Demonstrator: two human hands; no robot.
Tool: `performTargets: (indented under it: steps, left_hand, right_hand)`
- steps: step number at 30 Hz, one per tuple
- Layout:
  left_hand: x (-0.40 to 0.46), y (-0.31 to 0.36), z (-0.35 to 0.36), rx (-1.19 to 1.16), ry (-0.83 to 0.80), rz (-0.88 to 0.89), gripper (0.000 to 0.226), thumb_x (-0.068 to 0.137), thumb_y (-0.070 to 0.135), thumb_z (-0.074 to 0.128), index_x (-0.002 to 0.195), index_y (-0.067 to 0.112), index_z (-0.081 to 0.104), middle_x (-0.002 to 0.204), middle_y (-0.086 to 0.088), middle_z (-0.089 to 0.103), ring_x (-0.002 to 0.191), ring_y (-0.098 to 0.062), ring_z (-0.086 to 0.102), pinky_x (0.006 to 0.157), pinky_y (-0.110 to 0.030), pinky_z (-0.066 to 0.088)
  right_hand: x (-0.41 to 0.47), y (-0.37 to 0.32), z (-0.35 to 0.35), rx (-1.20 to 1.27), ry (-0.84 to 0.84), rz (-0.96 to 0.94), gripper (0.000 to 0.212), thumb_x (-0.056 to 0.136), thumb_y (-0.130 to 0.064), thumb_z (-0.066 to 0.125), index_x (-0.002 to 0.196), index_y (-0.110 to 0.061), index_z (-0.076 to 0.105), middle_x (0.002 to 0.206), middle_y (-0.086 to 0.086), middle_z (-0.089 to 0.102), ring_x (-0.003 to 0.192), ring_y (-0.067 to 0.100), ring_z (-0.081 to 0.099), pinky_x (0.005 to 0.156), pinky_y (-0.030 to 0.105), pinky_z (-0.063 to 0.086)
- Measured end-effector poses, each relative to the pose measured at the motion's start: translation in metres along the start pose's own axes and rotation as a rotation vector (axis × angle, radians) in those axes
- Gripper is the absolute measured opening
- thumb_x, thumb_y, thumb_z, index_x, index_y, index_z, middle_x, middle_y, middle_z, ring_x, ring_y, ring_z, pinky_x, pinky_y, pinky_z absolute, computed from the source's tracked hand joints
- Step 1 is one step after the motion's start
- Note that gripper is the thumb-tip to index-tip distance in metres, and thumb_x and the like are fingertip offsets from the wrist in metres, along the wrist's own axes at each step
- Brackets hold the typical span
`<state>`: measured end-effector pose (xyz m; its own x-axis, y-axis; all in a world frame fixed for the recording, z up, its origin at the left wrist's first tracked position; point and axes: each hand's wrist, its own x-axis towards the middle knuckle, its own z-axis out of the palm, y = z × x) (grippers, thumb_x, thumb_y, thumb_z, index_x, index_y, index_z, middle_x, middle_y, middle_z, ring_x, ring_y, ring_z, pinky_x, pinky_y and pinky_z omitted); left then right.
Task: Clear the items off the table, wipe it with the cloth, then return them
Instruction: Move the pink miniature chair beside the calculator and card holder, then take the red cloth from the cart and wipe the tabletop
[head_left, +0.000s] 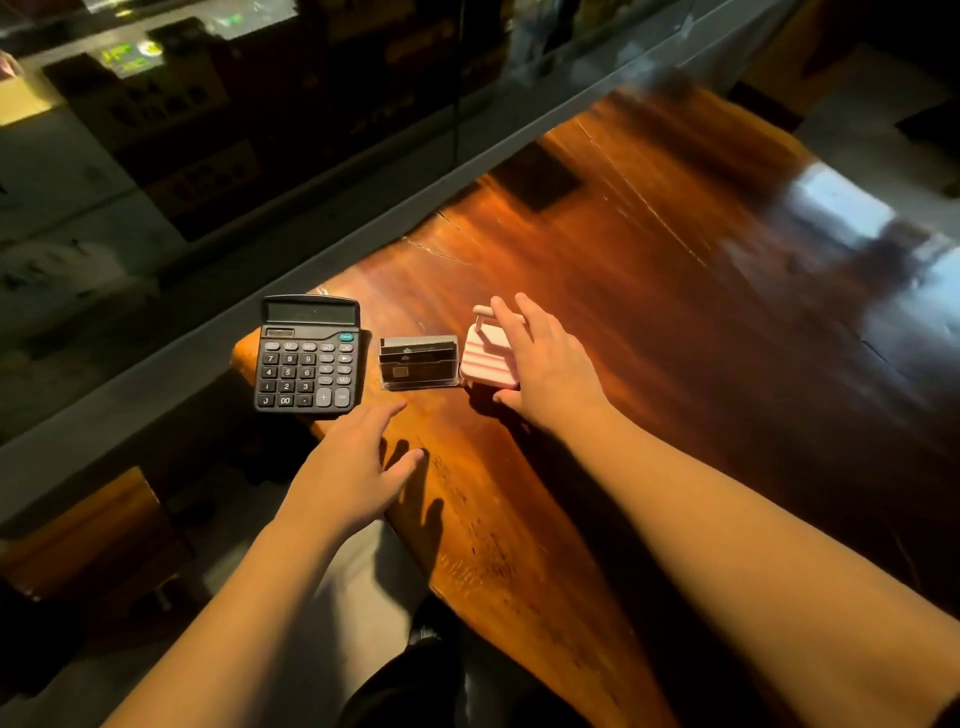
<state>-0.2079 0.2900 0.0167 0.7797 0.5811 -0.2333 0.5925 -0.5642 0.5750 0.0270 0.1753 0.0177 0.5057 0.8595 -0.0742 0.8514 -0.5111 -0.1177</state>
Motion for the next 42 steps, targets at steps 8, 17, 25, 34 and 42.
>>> performTargets:
  steps: [8,17,25,34,42]
  left_hand:
    - [0.016,0.019,-0.005,-0.008,-0.013,0.134,0.069,0.089,0.047,0.068,0.149,0.028,0.041,0.147,0.002,0.051,0.135,-0.017,0.045,0.109,-0.037,0.037]
    - [0.036,0.061,-0.005,0.037,-0.097,0.322,0.073,0.086,0.054,0.068,0.149,0.032,0.037,0.145,0.003,0.051,0.133,-0.020,0.046,0.106,-0.045,0.044]
    - [0.033,0.136,0.021,0.051,-0.170,0.508,0.074,0.084,0.045,0.075,0.146,0.020,0.046,0.140,-0.005,0.057,0.126,-0.023,0.053,0.103,-0.038,0.044]
    - [-0.041,0.263,0.077,0.134,-0.303,0.748,0.073,0.086,0.051,0.070,0.149,0.028,0.041,0.146,-0.002,0.052,0.132,-0.023,0.050,0.105,-0.043,0.046]
    - [-0.167,0.359,0.131,0.168,-0.410,0.882,0.075,0.084,0.050,0.071,0.149,0.030,0.040,0.147,-0.005,0.051,0.131,-0.025,0.052,0.101,-0.044,0.049]
  right_hand:
    - [-0.030,0.008,-0.015,0.028,0.036,0.047,0.119,0.072,-0.056,0.085,0.158,-0.029,0.007,0.164,0.009,0.026,0.145,0.033,0.033,0.110,0.049,0.041]
    - [-0.095,0.026,-0.041,0.149,0.022,0.237,0.111,0.077,-0.066,0.074,0.158,-0.036,0.005,0.167,0.001,0.018,0.151,0.028,0.023,0.114,0.047,0.033]
    - [-0.188,0.058,-0.071,0.229,0.041,0.455,0.098,0.081,-0.069,0.066,0.157,-0.037,0.012,0.166,-0.004,0.022,0.149,0.021,0.025,0.112,0.051,0.036]
    - [-0.361,0.089,-0.101,0.290,0.190,0.735,0.075,0.093,-0.058,0.057,0.156,-0.038,0.022,0.162,-0.006,0.030,0.147,0.020,0.029,0.113,0.047,0.037]
    - [-0.543,0.087,-0.120,0.255,0.359,0.931,0.077,0.093,-0.056,0.057,0.157,-0.033,0.021,0.162,-0.002,0.030,0.146,0.021,0.029,0.111,0.042,0.036]
